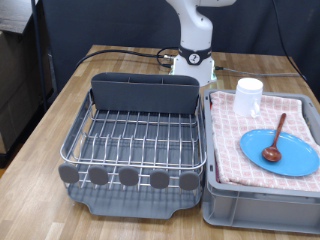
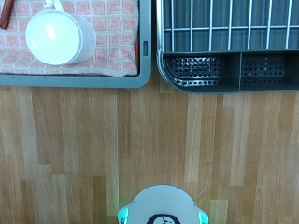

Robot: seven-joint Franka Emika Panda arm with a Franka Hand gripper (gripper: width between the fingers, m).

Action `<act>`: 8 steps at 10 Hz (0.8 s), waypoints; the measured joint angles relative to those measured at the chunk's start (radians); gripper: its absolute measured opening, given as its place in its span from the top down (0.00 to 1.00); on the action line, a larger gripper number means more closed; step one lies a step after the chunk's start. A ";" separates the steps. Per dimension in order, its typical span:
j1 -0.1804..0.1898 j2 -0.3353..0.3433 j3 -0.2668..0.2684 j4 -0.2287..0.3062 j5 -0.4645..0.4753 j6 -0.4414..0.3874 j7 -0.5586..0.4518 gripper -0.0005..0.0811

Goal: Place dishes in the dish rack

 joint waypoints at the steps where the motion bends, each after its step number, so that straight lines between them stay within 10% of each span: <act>1: 0.000 0.004 0.003 0.000 0.000 0.021 0.013 0.01; 8: 0.004 0.246 0.127 0.103 0.072 0.206 0.333 0.01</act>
